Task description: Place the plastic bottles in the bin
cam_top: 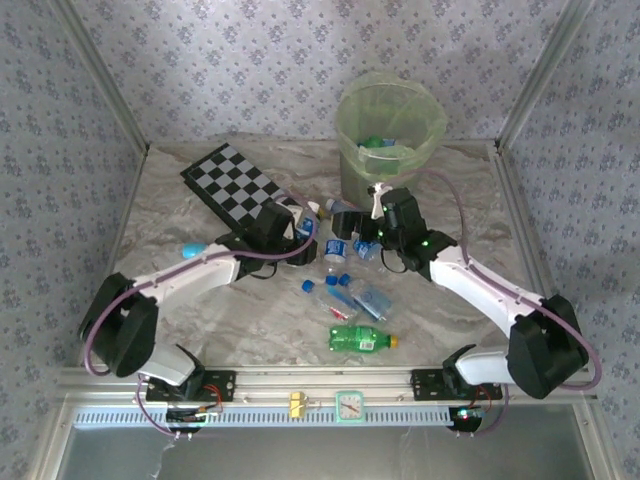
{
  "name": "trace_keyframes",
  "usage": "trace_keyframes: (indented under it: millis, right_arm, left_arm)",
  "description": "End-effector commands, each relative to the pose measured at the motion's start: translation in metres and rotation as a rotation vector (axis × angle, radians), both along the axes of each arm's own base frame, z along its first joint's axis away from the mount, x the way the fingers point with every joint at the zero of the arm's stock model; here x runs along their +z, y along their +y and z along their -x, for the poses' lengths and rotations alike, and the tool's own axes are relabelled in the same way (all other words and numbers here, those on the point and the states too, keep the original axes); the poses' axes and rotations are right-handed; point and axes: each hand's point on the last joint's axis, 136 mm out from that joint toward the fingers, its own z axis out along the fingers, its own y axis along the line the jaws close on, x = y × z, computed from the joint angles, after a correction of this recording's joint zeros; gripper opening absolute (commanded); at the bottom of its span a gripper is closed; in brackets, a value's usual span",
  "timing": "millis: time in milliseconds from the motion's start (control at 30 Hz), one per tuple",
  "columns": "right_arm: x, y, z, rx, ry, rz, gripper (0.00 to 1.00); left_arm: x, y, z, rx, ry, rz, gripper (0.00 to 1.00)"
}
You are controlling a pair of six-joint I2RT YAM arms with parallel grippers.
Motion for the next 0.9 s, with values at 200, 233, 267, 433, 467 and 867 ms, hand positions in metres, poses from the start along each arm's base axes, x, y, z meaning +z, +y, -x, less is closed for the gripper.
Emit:
trace_keyframes:
  millis: [200,233,267,433,467,867]
  right_arm:
    - [0.037,0.048,0.002,0.16,-0.075,-0.138,0.99]
    - [0.036,0.05,0.002,0.169,-0.072,-0.146,0.98]
    - [0.036,0.053,0.002,0.18,-0.07,-0.152,0.97]
    - [0.032,0.064,0.005,0.221,-0.044,-0.177,0.93]
    - [0.03,0.065,0.005,0.226,-0.039,-0.18,0.92]
    - [0.031,0.086,0.014,0.331,-0.012,-0.279,0.81]
  left_arm:
    - [0.048,-0.027,0.011,-0.094,-0.155,0.208,0.5]
    - [0.049,-0.029,0.013,-0.105,-0.159,0.211,0.5]
    - [0.049,-0.031,0.016,-0.115,-0.161,0.212,0.5]
    - [0.053,-0.04,0.023,-0.144,-0.18,0.227,0.5]
    - [0.055,-0.041,0.024,-0.145,-0.185,0.23,0.5]
    - [0.074,-0.046,0.03,-0.162,-0.233,0.286,0.51]
